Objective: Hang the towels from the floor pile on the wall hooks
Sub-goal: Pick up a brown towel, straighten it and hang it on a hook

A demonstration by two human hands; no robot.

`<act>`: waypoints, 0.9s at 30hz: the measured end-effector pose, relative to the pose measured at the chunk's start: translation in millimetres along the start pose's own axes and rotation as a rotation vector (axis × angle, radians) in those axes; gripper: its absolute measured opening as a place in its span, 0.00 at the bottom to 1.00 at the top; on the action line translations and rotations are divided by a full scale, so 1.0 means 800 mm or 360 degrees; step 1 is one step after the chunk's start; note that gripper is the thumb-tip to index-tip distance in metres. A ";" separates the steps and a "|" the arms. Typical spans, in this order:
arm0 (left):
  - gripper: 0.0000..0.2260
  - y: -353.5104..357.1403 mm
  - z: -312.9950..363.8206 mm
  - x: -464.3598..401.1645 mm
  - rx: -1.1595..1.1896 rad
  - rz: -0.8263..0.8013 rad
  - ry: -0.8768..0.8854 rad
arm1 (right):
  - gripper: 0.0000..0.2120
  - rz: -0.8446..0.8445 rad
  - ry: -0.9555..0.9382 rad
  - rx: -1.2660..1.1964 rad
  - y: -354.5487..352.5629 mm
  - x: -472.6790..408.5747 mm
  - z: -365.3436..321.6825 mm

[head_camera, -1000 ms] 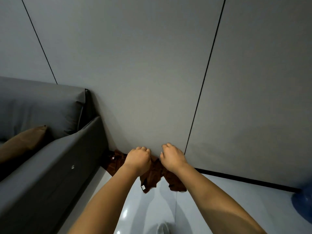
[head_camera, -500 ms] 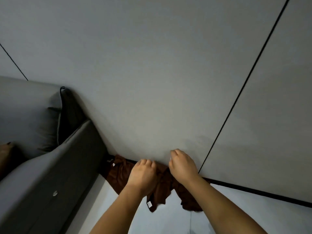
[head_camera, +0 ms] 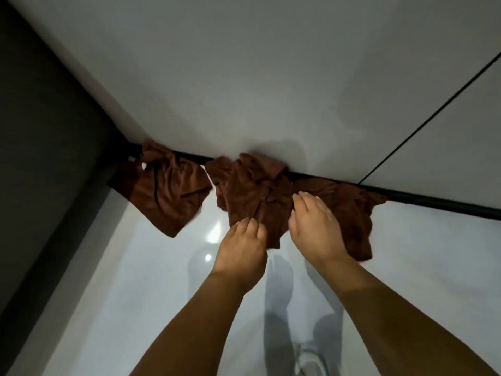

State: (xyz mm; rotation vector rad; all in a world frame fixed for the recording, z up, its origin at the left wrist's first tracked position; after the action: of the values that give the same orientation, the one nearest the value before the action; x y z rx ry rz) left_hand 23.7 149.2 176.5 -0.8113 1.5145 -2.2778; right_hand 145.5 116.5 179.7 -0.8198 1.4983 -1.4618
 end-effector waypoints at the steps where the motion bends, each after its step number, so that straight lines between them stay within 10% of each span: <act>1: 0.22 0.038 -0.011 -0.008 -0.0020 -0.0001 0.0013 | 0.16 -0.0093 0.0033 -0.0010 0.043 0.009 -0.009; 7: 0.23 0.176 -0.106 -0.116 -0.0543 -0.0138 0.0302 | 0.14 -0.0253 -0.0007 0.0104 0.230 0.011 -0.024; 19: 0.16 0.132 -0.153 -0.205 -0.0196 0.0358 0.0047 | 0.17 -0.0084 -0.0260 0.0170 0.261 -0.075 -0.044; 27: 0.16 0.194 -0.192 -0.197 -0.0400 0.0093 0.0019 | 0.16 -0.0036 -0.0685 0.0348 0.312 -0.075 -0.087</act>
State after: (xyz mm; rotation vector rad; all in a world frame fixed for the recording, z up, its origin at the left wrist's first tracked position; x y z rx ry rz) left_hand 48.1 283.4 -55.8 -0.8062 1.8304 -2.0815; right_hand 135.4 223.9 -63.7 -0.9461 0.9932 -1.3327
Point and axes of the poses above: each hand's wrist, its own x-axis away from the middle knuckle, its own y-axis out of the palm, z = x × y, the point moved 5 cm from there along -x, towards the middle knuckle, and after that the axes turned 13 degrees about x, right-handed, at the moved point
